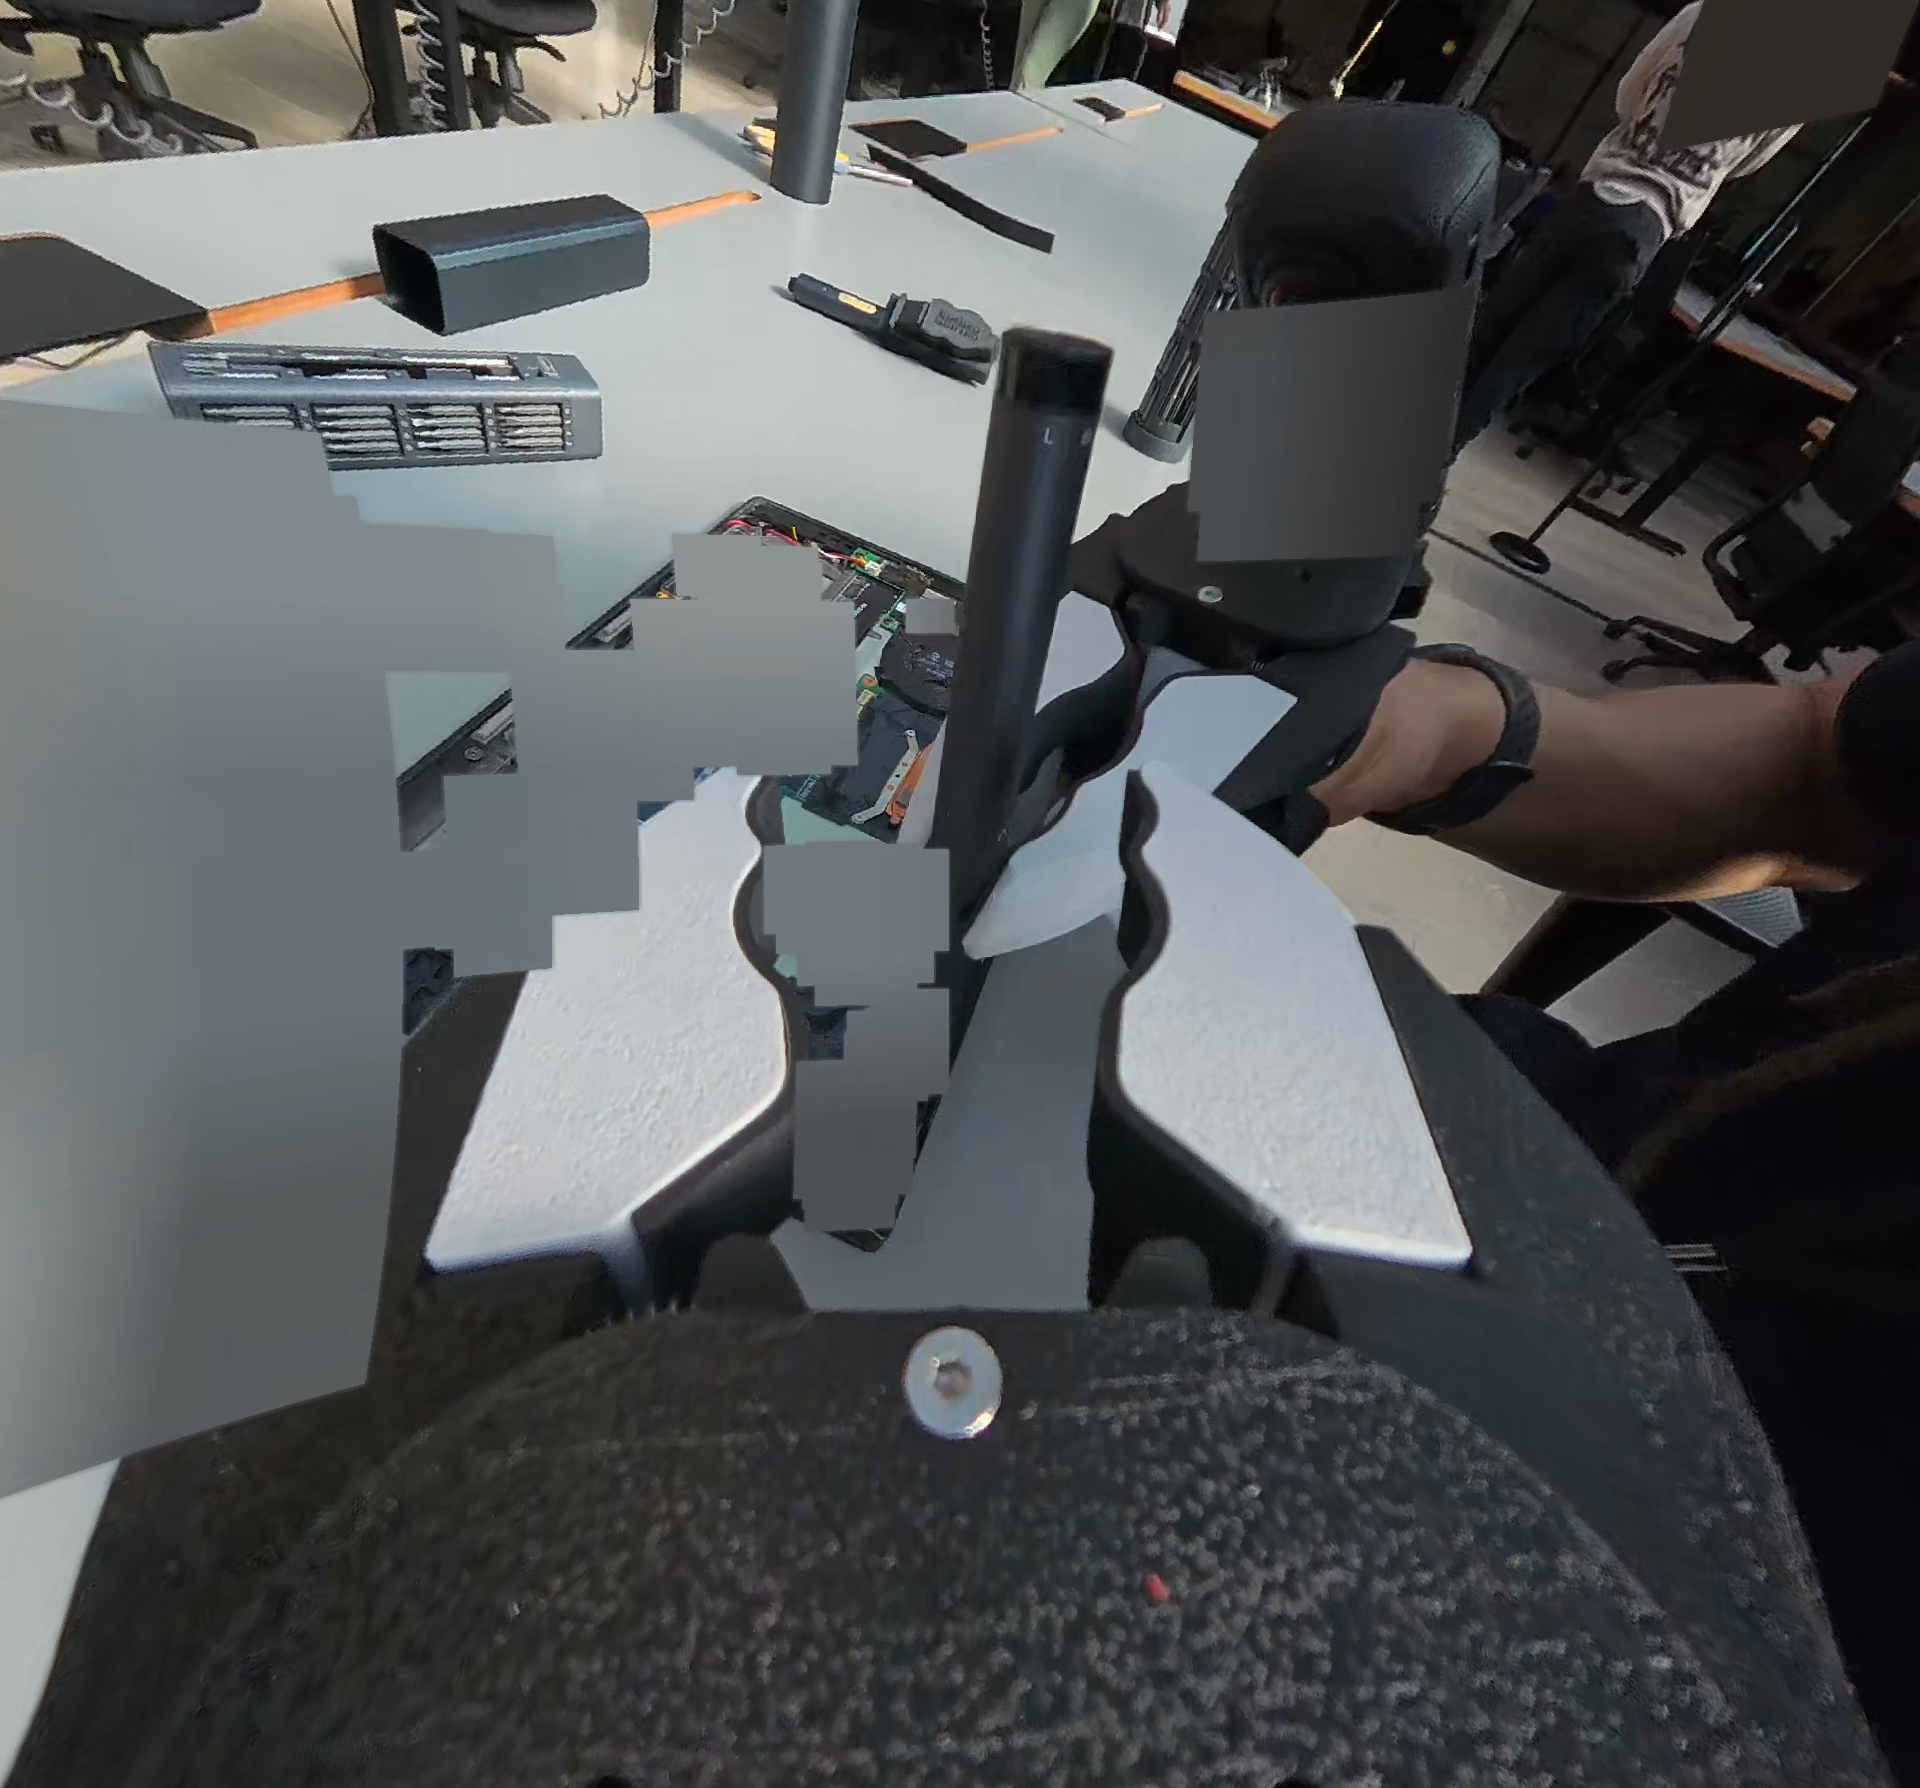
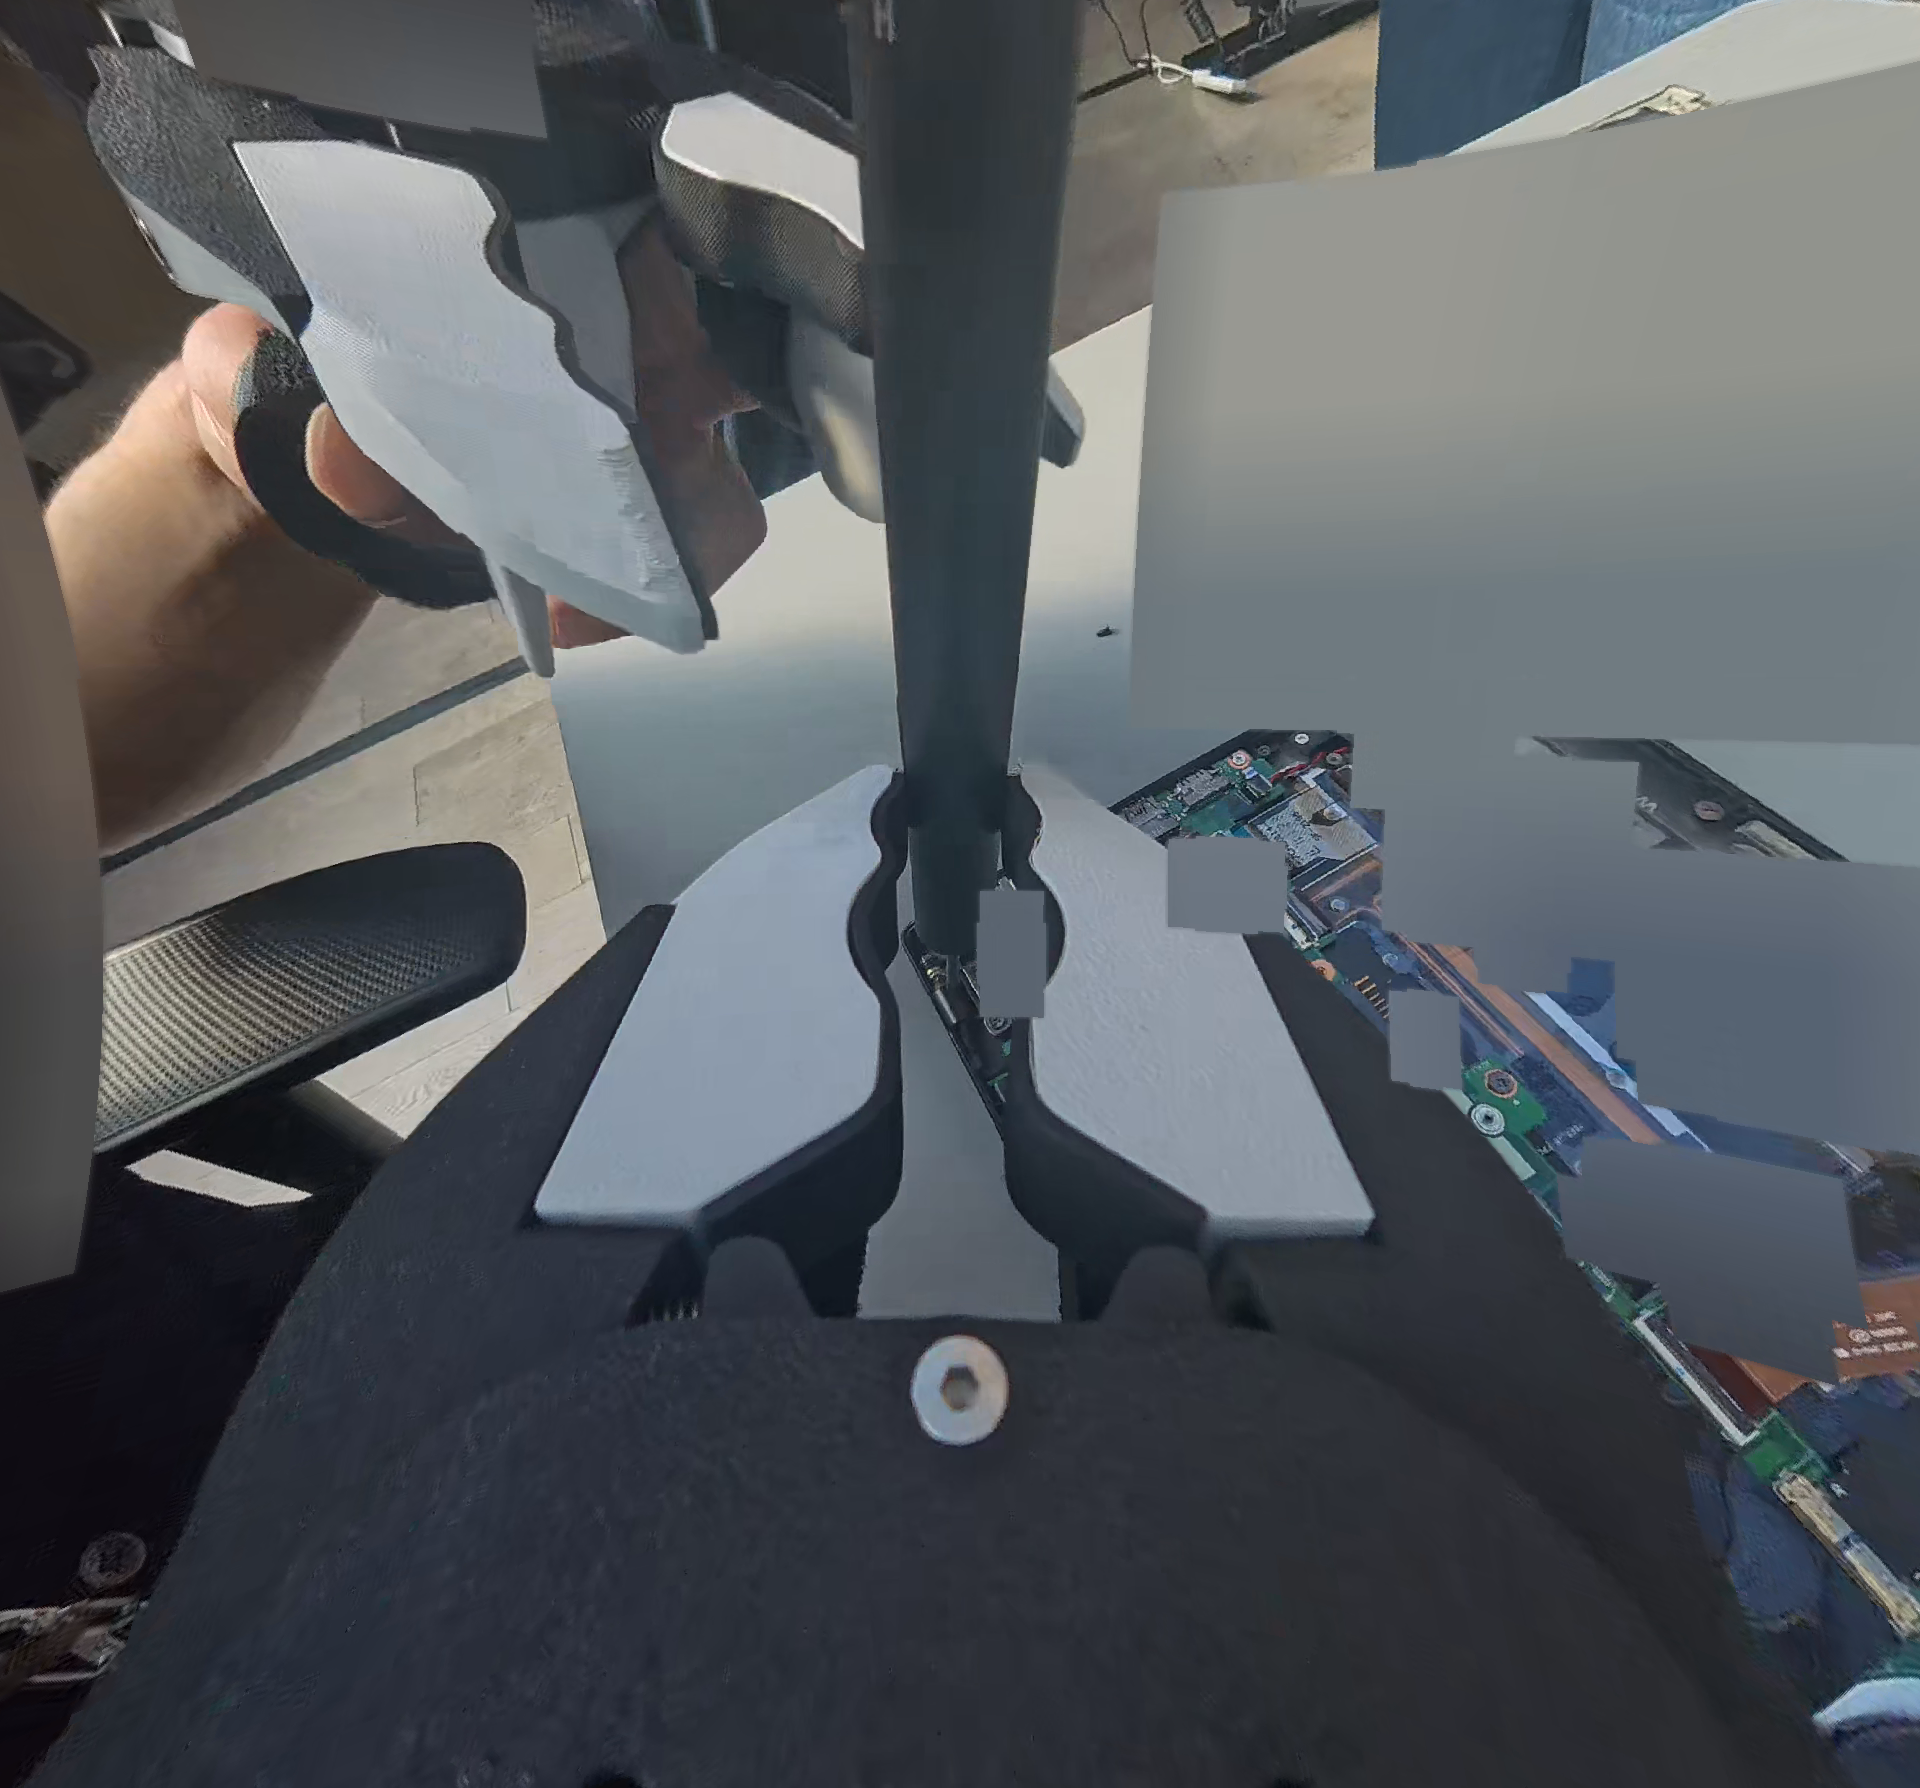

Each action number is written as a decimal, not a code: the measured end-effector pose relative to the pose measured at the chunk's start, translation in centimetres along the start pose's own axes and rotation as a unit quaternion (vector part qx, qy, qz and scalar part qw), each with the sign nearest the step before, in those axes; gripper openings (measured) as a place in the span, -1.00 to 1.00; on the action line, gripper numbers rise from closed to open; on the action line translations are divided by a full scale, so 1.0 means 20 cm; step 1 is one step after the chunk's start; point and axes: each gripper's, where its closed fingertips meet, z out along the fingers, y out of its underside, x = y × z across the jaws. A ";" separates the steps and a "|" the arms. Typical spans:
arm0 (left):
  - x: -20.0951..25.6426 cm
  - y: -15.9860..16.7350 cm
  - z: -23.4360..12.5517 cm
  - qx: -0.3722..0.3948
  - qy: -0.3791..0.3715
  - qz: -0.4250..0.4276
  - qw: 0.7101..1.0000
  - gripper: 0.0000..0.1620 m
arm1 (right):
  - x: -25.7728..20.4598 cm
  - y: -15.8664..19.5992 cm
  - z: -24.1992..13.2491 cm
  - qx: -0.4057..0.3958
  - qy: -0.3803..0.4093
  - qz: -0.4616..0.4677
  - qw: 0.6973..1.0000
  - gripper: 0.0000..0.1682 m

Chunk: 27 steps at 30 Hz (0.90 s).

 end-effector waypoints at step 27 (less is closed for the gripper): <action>-0.11 -0.30 0.10 0.039 0.006 0.008 0.999 -0.78 | 0.07 0.13 -0.13 -0.040 0.007 -0.065 0.997 -0.43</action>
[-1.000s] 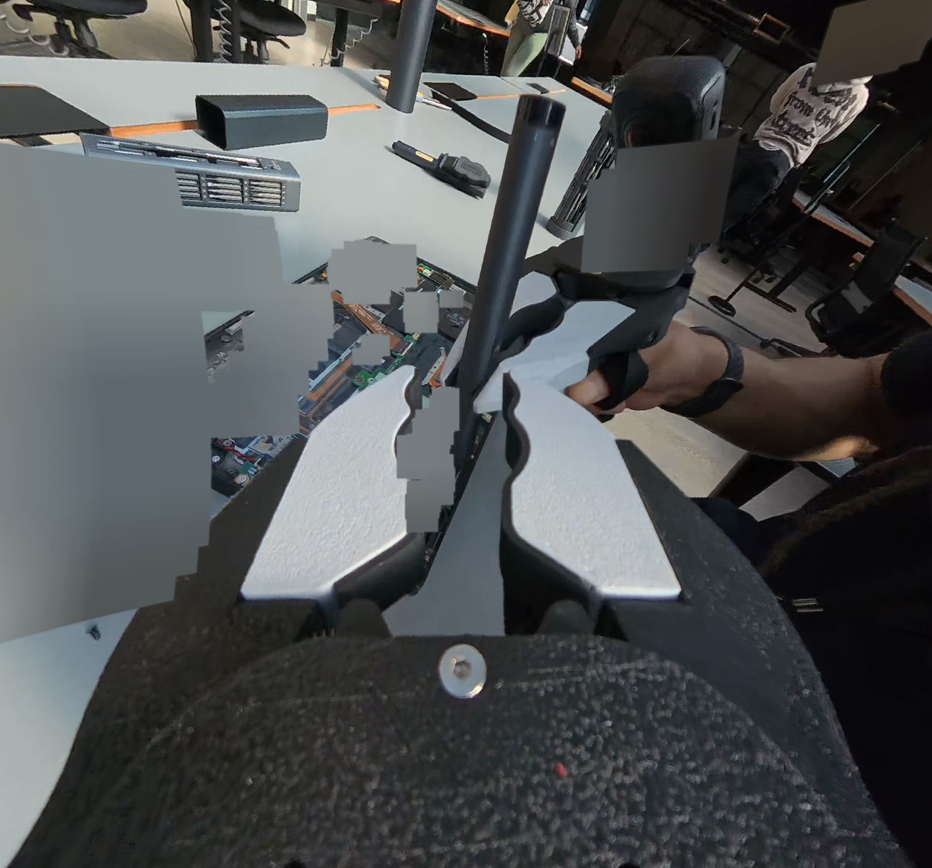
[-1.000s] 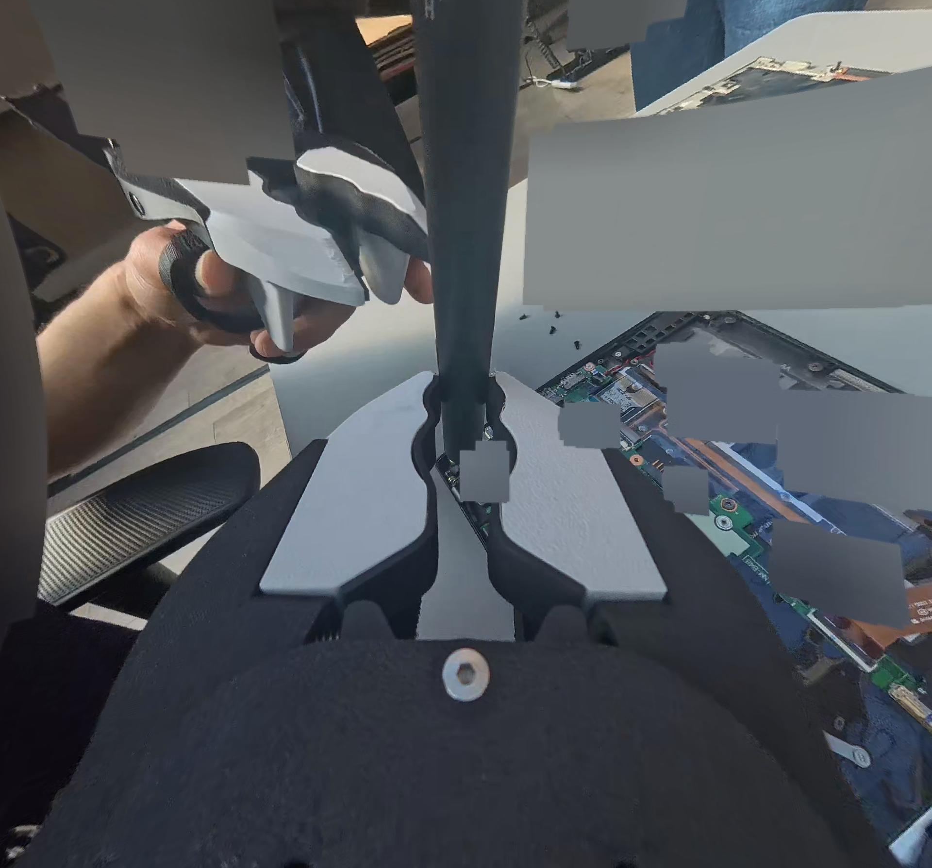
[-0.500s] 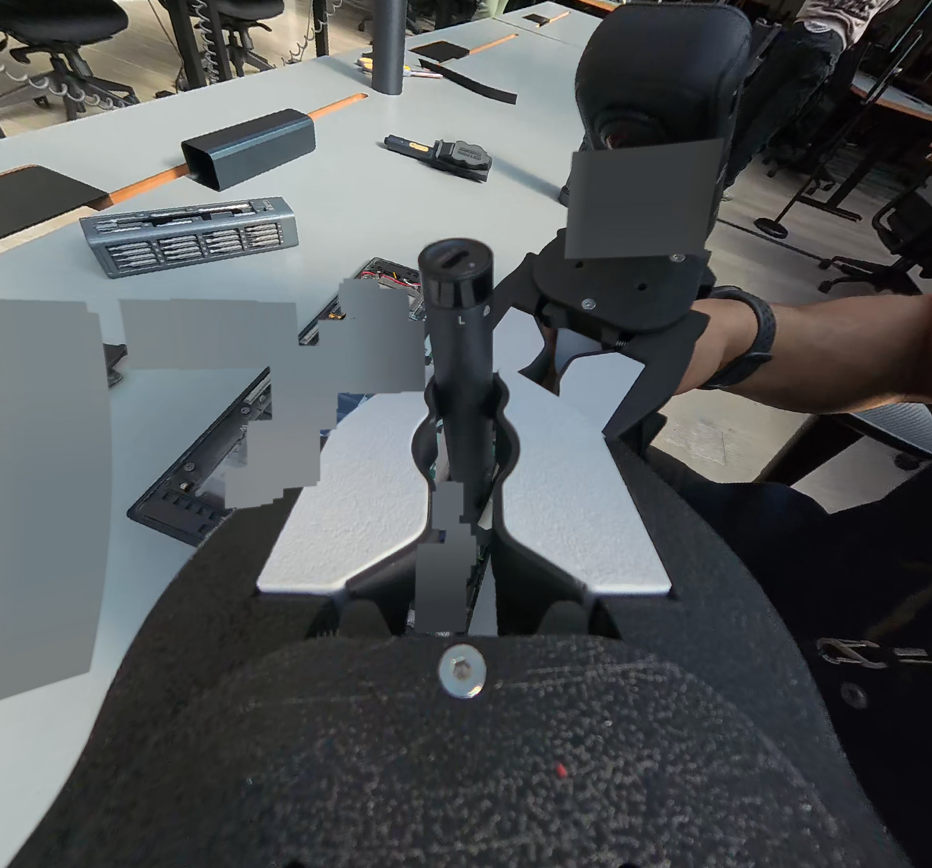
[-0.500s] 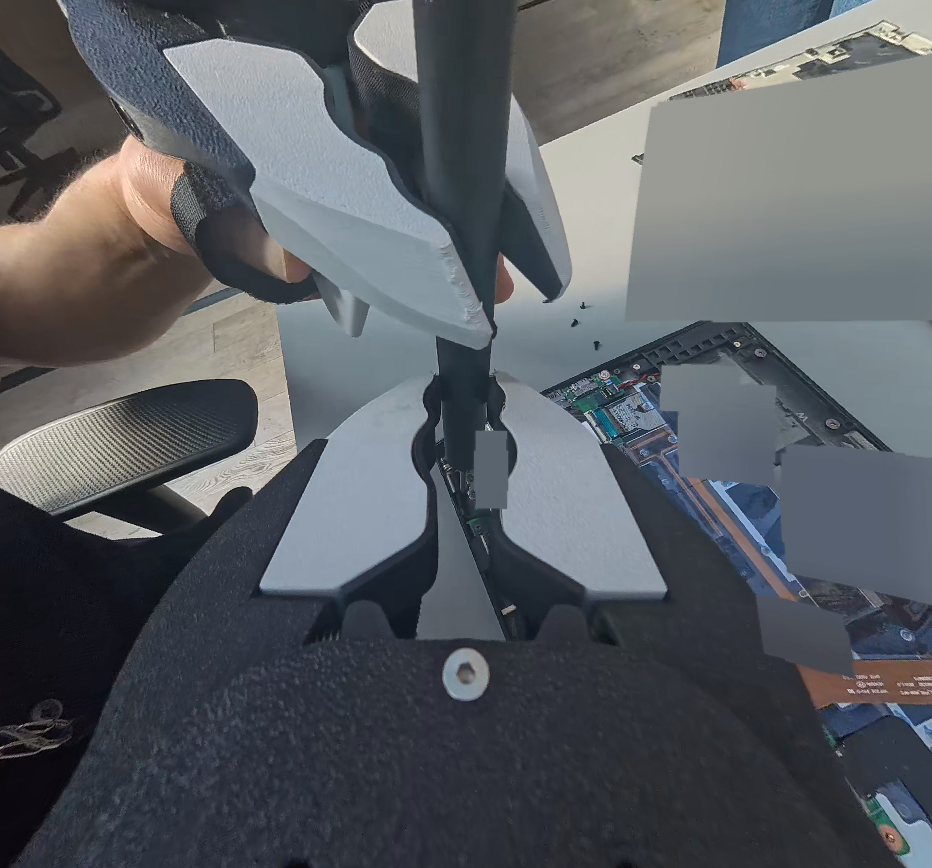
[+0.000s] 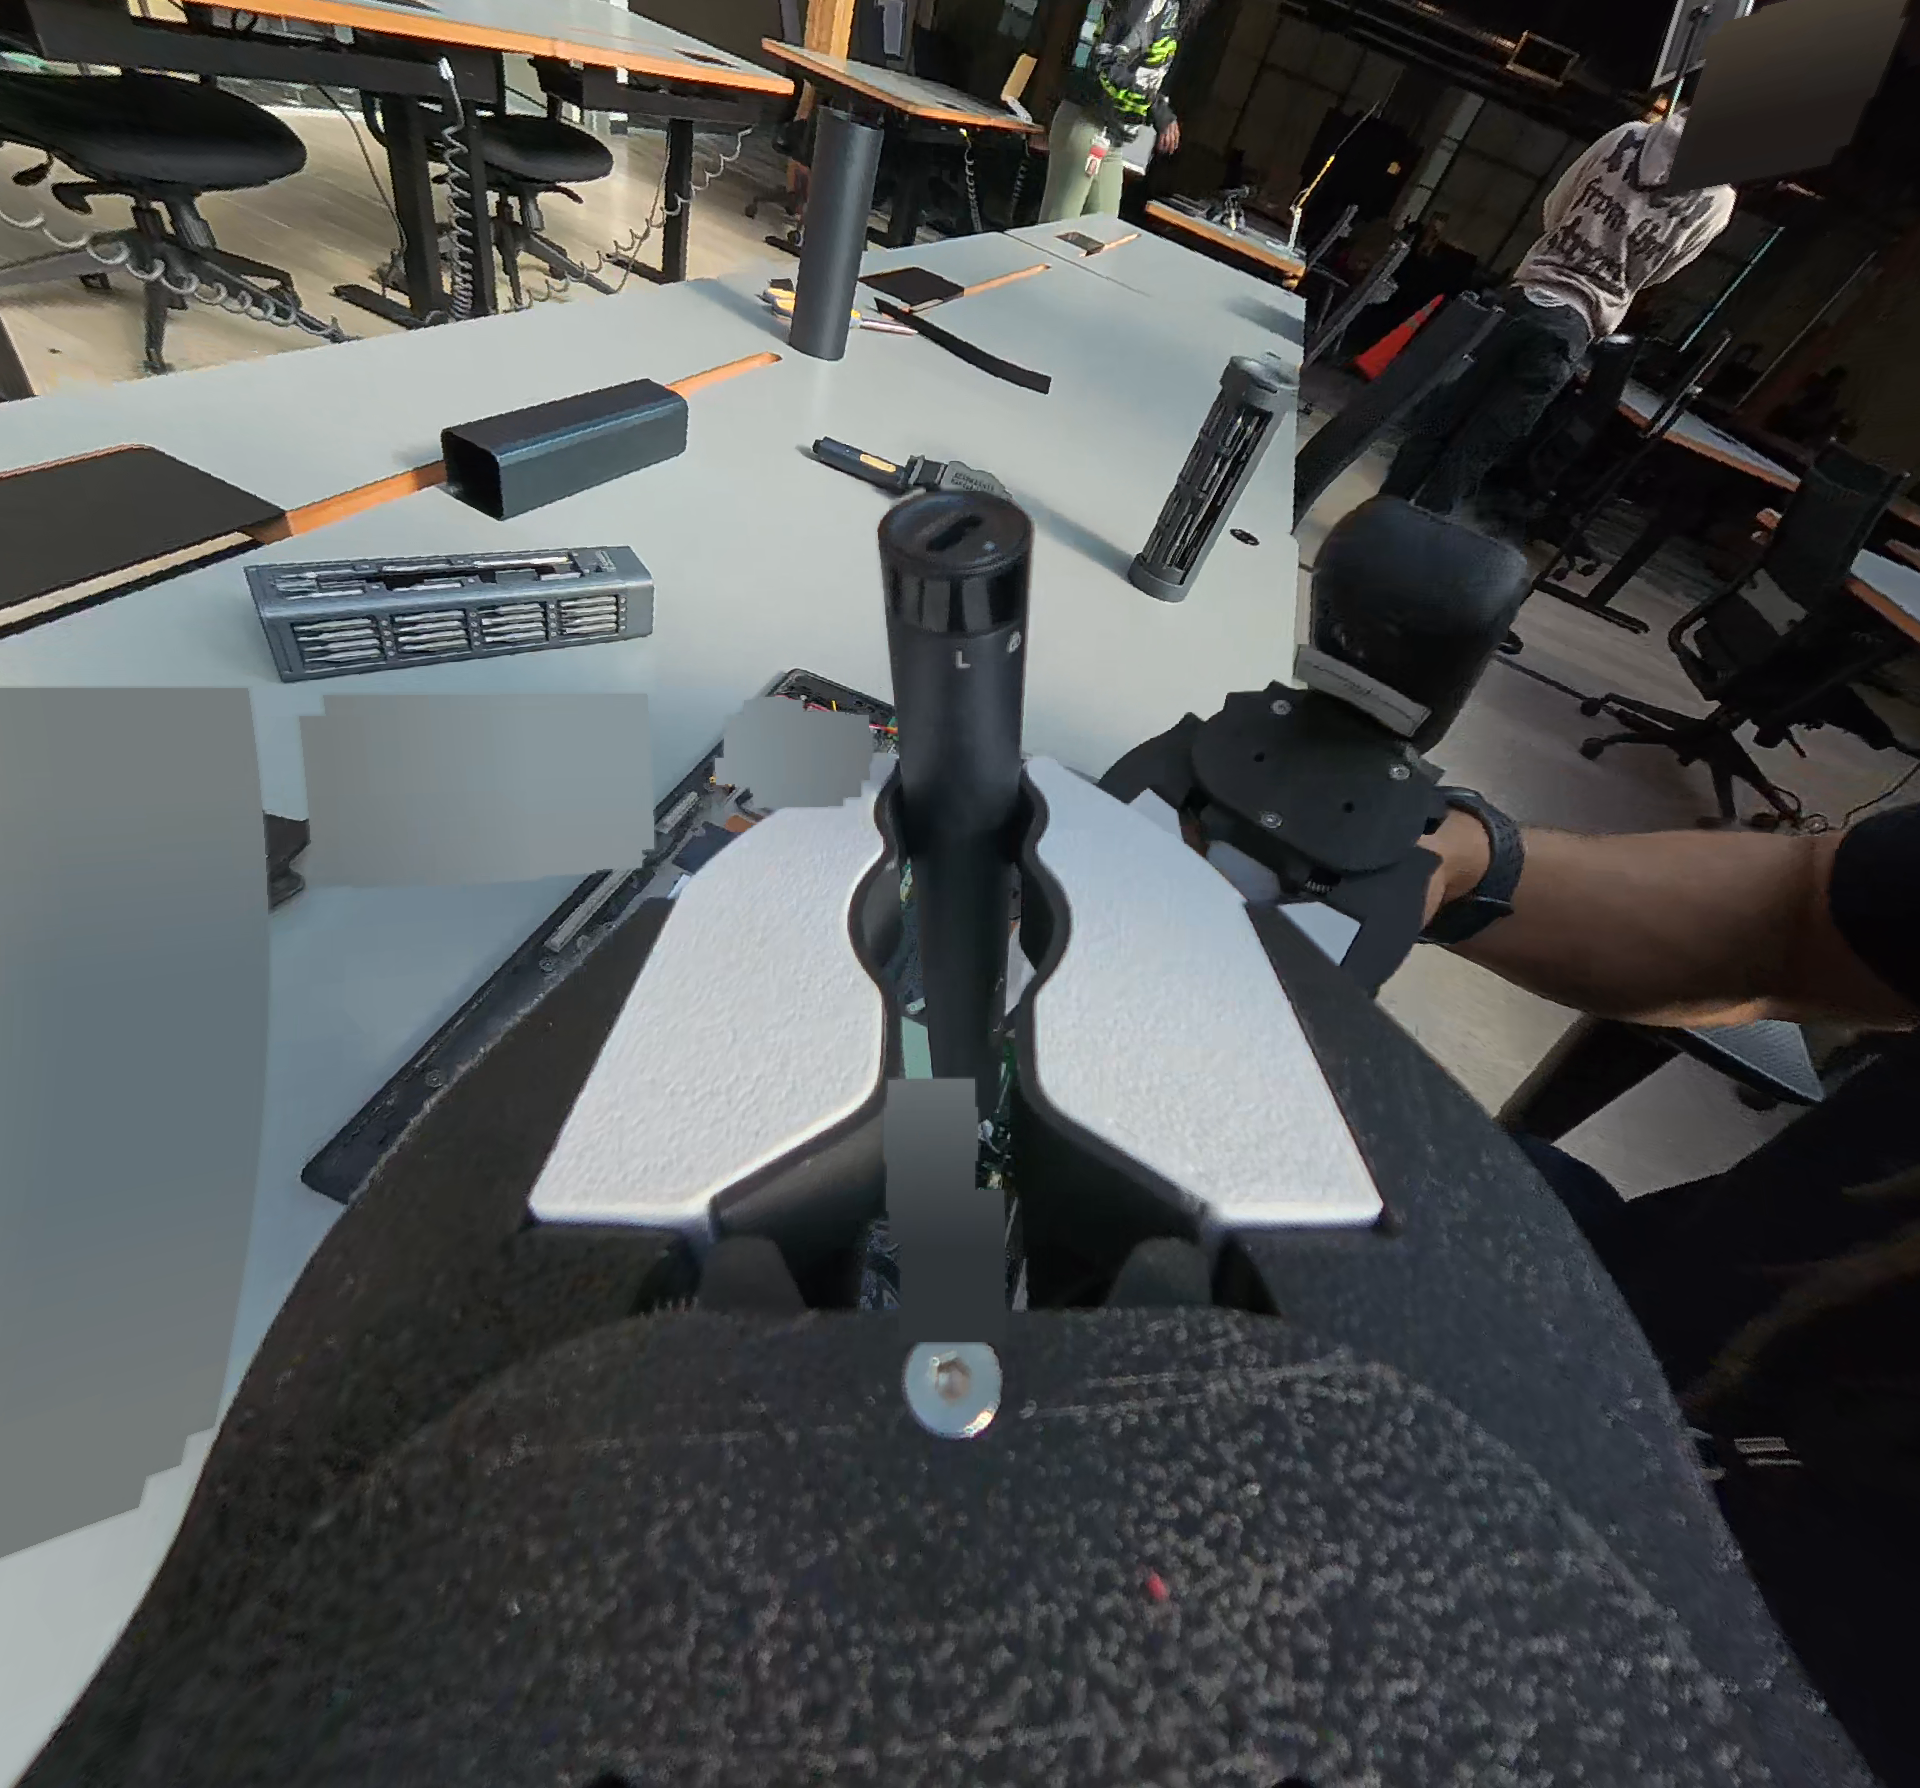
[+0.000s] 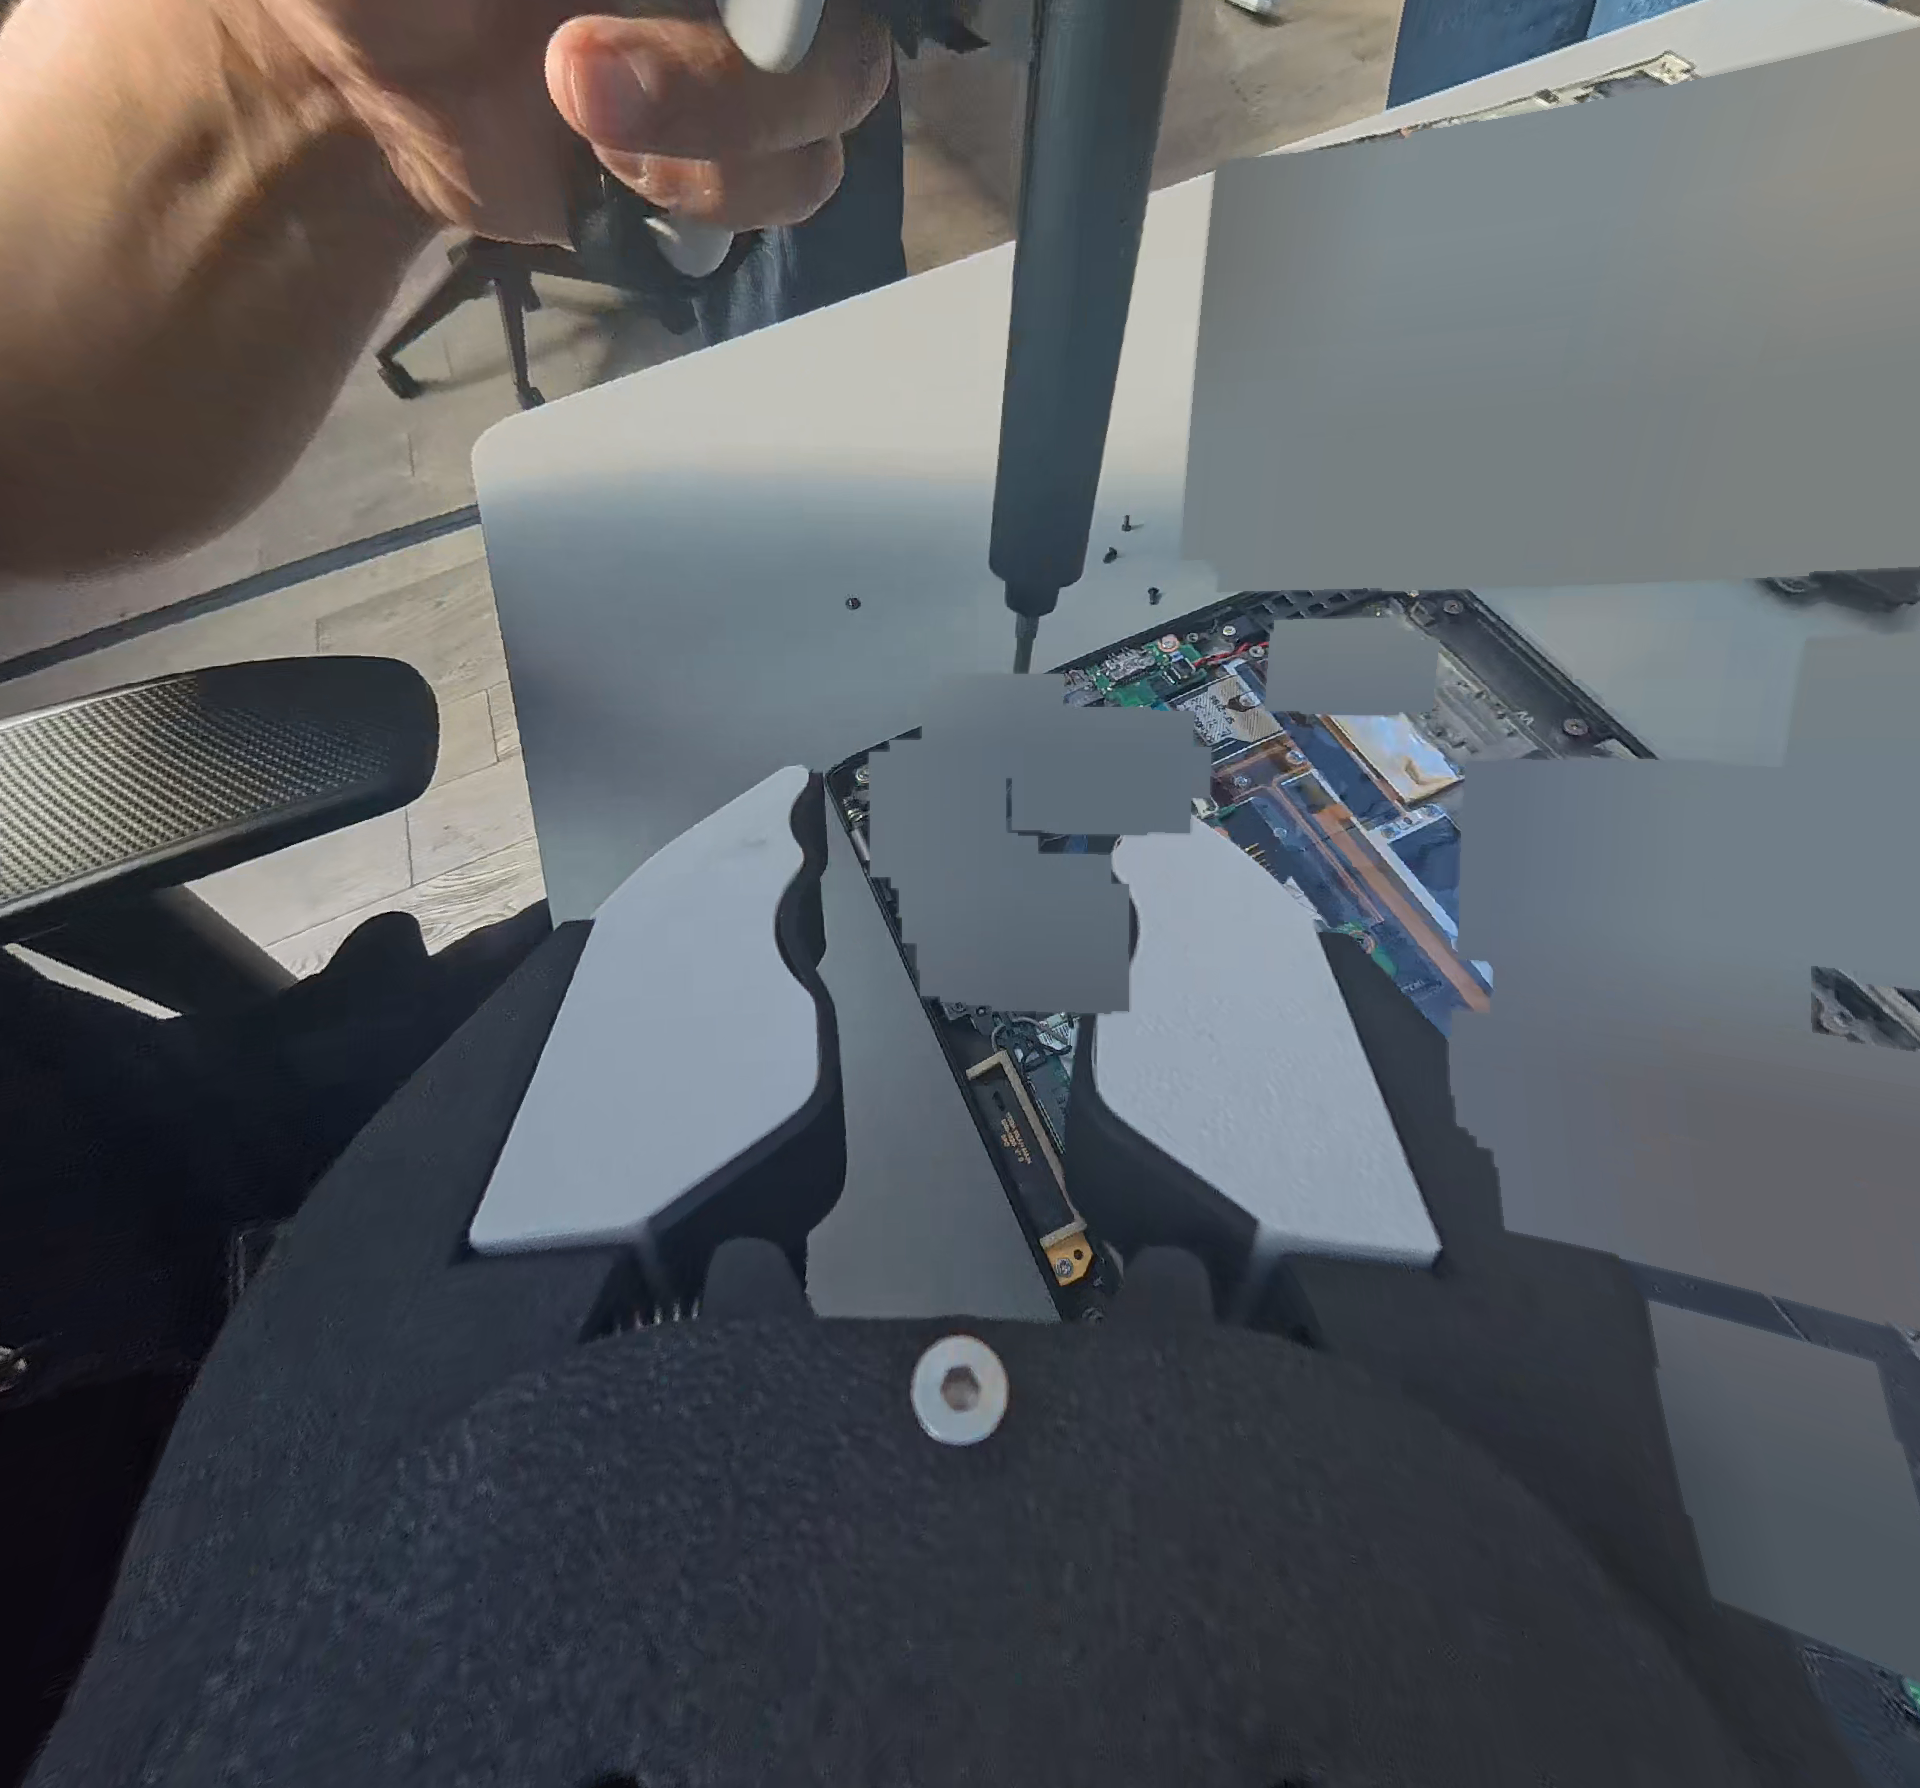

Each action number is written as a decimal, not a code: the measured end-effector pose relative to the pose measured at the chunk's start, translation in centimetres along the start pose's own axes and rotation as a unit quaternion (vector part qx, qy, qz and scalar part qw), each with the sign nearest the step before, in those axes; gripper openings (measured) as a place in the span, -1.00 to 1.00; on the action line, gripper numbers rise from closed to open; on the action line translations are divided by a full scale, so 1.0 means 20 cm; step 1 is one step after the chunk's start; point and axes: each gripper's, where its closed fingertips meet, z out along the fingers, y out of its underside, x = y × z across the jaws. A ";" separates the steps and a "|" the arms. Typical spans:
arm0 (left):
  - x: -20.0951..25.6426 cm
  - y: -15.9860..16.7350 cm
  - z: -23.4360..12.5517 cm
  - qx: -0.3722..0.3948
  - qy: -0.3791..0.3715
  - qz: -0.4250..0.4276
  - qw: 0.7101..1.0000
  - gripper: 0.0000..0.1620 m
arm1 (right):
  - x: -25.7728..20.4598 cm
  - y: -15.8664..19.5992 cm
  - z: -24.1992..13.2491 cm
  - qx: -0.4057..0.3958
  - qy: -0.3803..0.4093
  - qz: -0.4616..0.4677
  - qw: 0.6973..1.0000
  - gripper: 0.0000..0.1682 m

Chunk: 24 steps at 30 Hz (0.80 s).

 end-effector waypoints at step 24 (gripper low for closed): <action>0.21 -0.27 0.09 -0.022 0.158 -0.091 0.983 -0.79 | -0.24 -0.13 -0.15 0.067 -0.248 -0.065 0.964 -0.39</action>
